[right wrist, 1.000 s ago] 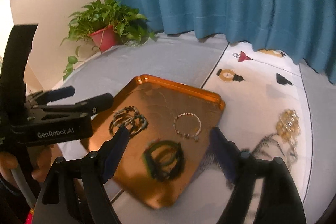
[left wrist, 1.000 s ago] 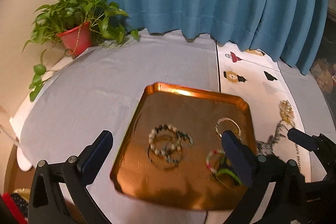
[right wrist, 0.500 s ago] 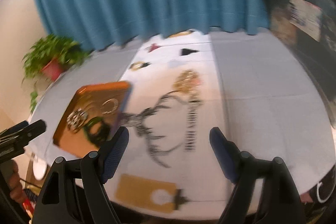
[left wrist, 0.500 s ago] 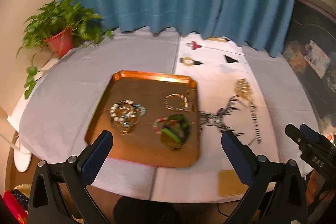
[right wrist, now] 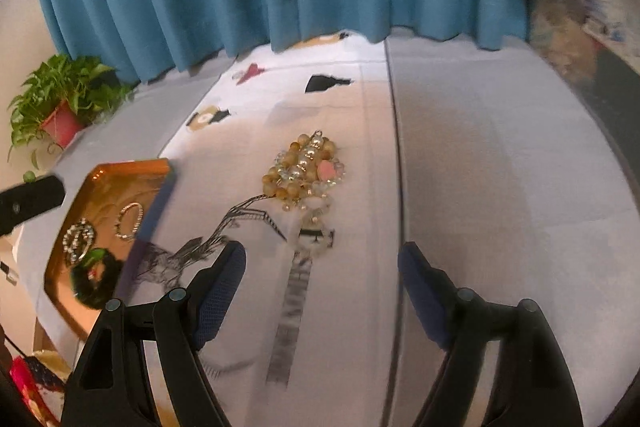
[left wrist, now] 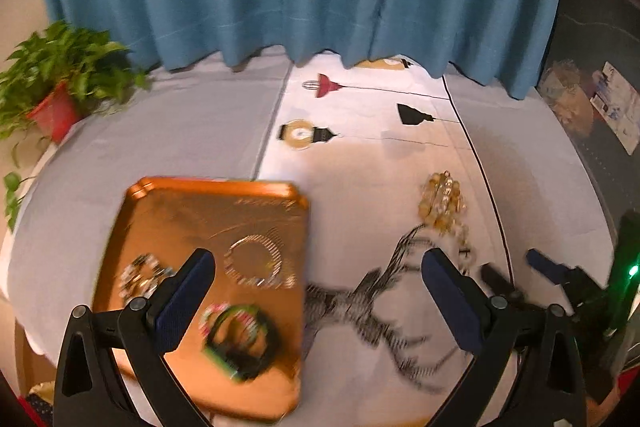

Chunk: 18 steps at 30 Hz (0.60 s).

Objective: Organize jewelry
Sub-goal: 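Grasp the white pearl bracelet with the right tool while the left tool grasps the pink-heart bead bracelet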

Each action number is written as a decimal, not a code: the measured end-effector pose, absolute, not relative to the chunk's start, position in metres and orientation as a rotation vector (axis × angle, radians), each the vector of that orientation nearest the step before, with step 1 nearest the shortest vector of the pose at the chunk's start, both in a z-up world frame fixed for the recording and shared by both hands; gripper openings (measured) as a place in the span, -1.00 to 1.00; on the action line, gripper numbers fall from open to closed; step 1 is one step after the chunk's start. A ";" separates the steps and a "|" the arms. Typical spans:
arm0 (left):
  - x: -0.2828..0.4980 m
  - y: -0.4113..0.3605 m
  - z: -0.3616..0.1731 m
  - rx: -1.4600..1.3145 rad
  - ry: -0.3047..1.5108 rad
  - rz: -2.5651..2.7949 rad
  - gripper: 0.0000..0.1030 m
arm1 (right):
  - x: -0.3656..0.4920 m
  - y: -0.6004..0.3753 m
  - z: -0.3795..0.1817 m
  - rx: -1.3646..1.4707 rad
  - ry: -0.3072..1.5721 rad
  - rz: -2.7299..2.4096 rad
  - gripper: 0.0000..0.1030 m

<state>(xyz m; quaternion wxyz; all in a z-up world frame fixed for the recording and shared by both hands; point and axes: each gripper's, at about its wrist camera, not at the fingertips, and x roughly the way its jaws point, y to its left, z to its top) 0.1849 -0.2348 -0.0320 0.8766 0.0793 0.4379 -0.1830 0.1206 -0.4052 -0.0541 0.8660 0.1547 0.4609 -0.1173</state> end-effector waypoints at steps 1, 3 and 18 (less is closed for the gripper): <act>0.193 -0.244 -0.037 0.166 0.922 -0.392 0.98 | 0.130 -0.406 -0.062 0.317 0.977 -0.231 0.52; 0.204 -0.258 -0.045 0.170 0.941 -0.403 0.98 | 0.143 -0.406 -0.075 0.297 0.998 -0.215 0.50; 0.221 -0.357 -0.101 0.328 1.020 -0.567 0.98 | 0.099 -0.437 -0.089 0.260 0.971 -0.369 -0.77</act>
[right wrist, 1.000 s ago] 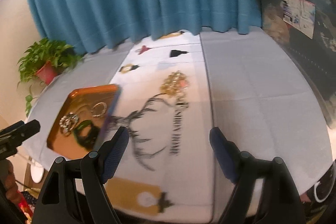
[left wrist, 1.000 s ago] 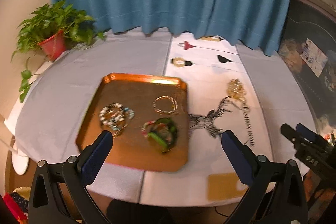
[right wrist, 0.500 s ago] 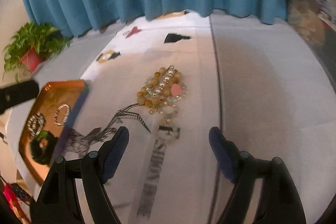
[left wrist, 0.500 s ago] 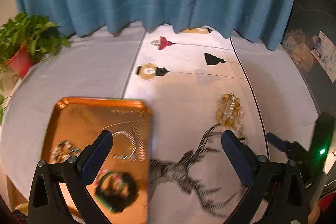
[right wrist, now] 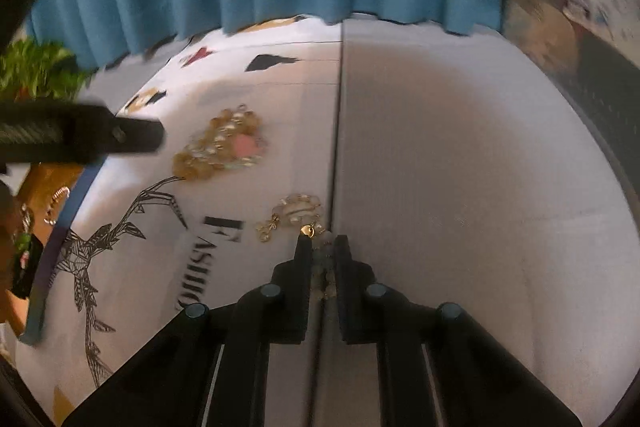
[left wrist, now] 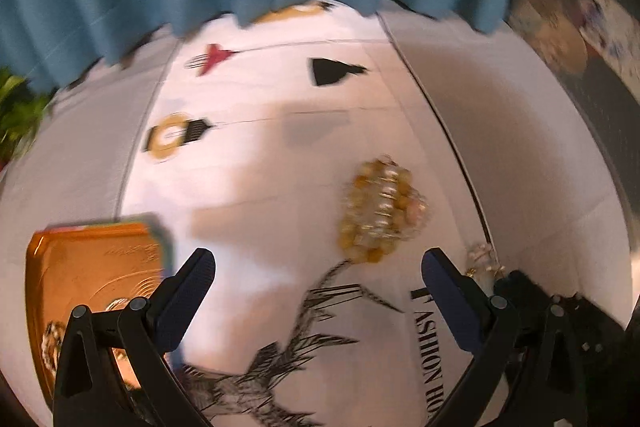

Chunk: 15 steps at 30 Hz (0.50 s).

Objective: Organize jewelry
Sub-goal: 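Grasp the white pearl bracelet with the right tool while the left tool grasps the pink-heart bead bracelet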

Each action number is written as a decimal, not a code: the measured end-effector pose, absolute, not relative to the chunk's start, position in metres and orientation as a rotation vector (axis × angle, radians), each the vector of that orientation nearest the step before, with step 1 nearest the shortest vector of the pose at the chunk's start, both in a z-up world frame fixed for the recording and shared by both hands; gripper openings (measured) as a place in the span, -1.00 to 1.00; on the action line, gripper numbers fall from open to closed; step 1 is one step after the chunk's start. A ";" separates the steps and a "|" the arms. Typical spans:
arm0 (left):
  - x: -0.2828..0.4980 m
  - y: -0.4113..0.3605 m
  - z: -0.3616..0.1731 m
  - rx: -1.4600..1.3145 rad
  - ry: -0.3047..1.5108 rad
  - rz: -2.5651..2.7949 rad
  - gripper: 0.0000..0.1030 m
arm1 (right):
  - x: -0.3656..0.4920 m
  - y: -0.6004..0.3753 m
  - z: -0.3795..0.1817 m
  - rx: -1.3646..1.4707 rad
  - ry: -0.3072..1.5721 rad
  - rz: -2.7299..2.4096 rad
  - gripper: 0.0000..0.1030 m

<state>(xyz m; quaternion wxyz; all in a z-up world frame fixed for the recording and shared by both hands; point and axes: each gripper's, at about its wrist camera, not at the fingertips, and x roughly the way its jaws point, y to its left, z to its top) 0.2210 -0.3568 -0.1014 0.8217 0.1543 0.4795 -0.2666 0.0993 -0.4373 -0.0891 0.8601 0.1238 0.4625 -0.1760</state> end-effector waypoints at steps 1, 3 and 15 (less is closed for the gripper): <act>0.218 -0.362 -0.103 0.351 1.014 -0.590 0.98 | 0.098 -0.440 -0.089 0.267 0.970 -0.366 -0.78; 0.211 -0.374 -0.105 0.406 0.982 -0.640 0.98 | 0.092 -0.448 -0.088 0.309 0.960 -0.348 -0.78; 0.208 -0.412 -0.124 0.690 0.945 -0.867 -0.08 | 0.093 -0.463 -0.091 0.409 0.940 -0.282 -0.79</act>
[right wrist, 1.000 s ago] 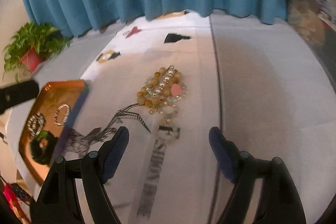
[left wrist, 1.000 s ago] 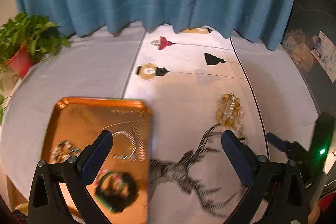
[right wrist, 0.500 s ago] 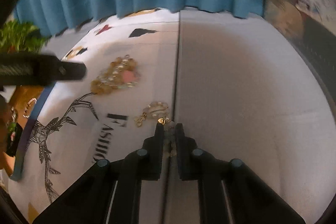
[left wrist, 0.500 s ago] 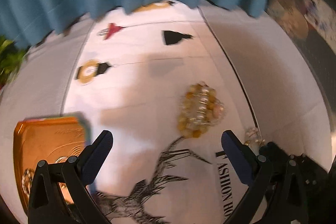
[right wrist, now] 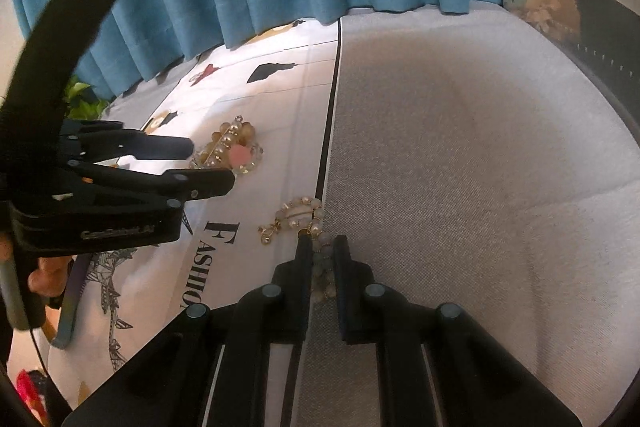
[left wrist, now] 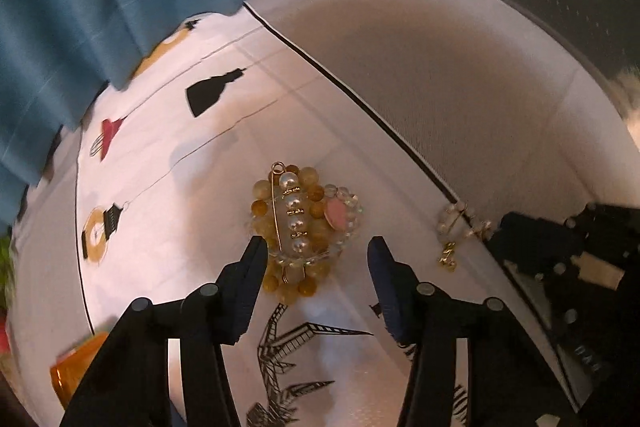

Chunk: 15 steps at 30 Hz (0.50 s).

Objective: Organize jewelry
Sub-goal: 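Grasp the white pearl bracelet with the right tool while the left tool grasps the pink-heart bead bracelet, then carry both pearl bracelets over the copper tray with both tools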

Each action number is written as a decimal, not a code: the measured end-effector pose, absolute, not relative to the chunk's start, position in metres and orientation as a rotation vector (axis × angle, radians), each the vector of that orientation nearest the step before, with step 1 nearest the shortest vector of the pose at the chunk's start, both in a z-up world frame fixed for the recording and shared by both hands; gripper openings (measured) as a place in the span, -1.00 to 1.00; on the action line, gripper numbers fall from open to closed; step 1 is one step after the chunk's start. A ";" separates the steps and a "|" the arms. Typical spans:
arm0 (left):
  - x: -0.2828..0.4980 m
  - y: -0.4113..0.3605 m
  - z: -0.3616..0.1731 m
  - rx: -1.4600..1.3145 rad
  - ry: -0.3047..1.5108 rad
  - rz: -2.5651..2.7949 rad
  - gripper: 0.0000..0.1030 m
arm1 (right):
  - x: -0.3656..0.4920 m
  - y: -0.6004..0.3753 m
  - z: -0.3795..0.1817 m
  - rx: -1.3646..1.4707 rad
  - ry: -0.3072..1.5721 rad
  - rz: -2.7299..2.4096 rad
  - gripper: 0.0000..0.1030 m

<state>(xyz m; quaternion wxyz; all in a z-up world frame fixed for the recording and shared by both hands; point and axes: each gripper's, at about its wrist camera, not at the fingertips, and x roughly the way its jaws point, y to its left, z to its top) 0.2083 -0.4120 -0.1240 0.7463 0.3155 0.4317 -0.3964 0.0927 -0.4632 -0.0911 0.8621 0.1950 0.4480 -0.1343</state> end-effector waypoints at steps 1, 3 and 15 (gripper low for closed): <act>0.210 -0.412 -0.127 0.704 0.956 -0.877 -0.08 | 0.093 -0.464 -0.092 0.412 0.939 -0.279 -0.79; 0.213 -0.411 -0.128 0.710 0.954 -0.886 -0.09 | 0.093 -0.465 -0.092 0.421 0.938 -0.274 -0.79; 0.214 -0.391 -0.080 0.528 0.926 -0.928 -0.89 | 0.094 -0.465 -0.092 0.433 0.933 -0.272 -0.79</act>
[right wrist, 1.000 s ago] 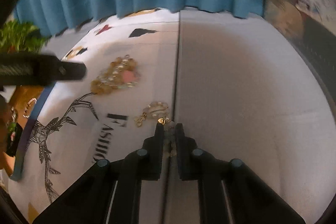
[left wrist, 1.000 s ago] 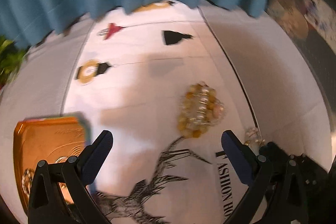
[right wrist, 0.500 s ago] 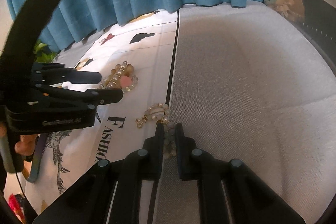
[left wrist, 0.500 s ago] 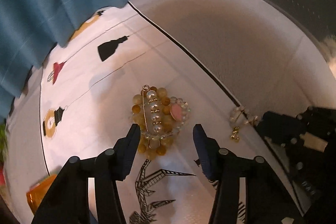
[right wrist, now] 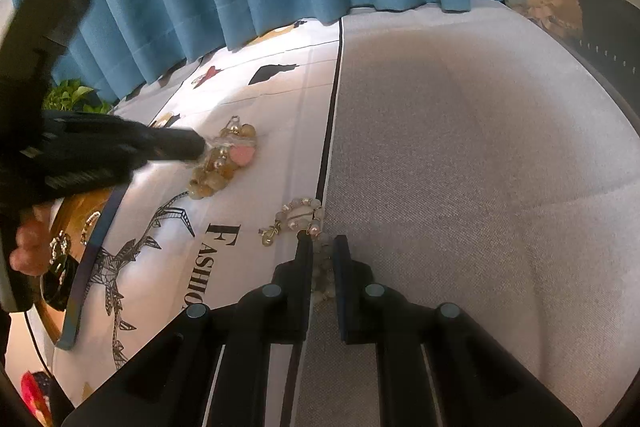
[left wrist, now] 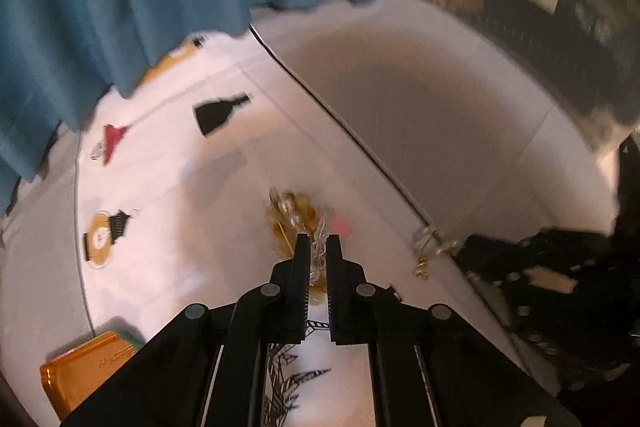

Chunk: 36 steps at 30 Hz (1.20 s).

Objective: Organize jewelry
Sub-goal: 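Carry both pearl bracelets over the copper tray with both tools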

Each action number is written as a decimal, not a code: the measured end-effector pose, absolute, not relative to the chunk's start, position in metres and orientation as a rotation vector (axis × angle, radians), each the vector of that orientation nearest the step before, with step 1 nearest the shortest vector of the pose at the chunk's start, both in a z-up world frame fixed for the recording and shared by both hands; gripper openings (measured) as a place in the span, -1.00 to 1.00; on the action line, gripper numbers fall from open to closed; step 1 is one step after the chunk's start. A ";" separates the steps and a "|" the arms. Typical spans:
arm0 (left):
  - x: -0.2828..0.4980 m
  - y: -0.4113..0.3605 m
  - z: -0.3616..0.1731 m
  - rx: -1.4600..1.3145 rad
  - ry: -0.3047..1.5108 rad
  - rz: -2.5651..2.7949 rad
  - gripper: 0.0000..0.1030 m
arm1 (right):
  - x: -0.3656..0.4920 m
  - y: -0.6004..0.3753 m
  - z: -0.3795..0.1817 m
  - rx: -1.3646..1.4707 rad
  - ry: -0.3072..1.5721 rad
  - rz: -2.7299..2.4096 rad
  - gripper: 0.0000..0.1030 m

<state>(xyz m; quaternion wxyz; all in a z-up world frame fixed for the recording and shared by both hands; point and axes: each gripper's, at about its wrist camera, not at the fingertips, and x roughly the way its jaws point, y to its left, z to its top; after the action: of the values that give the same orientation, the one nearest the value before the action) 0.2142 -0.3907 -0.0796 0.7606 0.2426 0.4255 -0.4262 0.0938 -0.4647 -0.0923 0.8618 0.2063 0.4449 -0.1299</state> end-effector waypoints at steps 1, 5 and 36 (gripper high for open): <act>0.214 -0.383 -0.067 0.493 0.901 -0.919 -0.89 | 0.094 -0.465 -0.093 0.436 0.933 -0.272 -0.80; 0.216 -0.358 -0.034 0.375 0.862 -0.897 -0.89 | 0.093 -0.467 -0.092 0.458 0.934 -0.268 -0.84; 0.200 -0.301 -0.014 0.217 0.838 -0.844 -0.89 | 0.112 -0.444 -0.092 0.264 0.966 -0.245 -0.55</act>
<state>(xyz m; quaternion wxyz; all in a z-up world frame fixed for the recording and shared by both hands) 0.1997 -0.3009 -0.0140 0.8228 0.1022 0.3938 -0.3968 0.1124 -0.4438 -0.0922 0.8702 0.1261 0.4618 -0.1171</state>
